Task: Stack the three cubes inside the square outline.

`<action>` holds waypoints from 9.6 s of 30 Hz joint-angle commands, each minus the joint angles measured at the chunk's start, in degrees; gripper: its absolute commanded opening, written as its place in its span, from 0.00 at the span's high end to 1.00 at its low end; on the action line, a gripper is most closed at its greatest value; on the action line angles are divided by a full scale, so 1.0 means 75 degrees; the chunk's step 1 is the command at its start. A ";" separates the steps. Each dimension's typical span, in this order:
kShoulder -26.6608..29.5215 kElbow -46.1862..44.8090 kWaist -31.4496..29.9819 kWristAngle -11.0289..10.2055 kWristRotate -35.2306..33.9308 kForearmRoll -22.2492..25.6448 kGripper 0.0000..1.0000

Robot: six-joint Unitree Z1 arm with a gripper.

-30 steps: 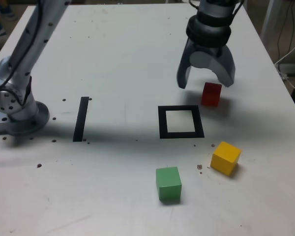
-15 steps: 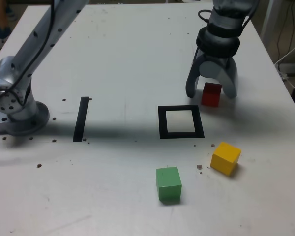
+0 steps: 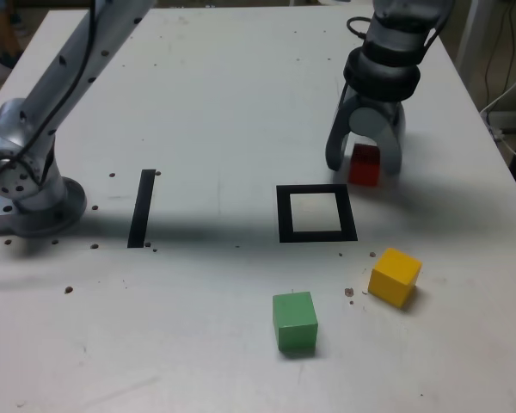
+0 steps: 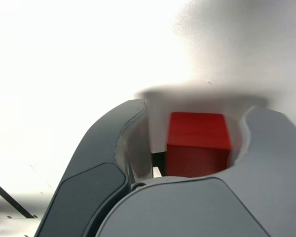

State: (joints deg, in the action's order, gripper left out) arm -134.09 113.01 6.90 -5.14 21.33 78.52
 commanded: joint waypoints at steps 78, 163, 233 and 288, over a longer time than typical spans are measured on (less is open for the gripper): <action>0.1812 -0.0928 -0.1838 -0.0199 -0.1614 0.0352 0.00; 0.1936 -0.0498 -0.2230 0.0352 -0.3101 0.1527 0.76; 0.3050 -0.2399 -0.1830 0.0376 -0.3143 0.0290 0.01; 0.1076 -0.2147 -0.4986 0.1705 -0.6059 -0.0707 0.75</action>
State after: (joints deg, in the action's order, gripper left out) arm -125.86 97.07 -30.59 7.73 -24.25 73.25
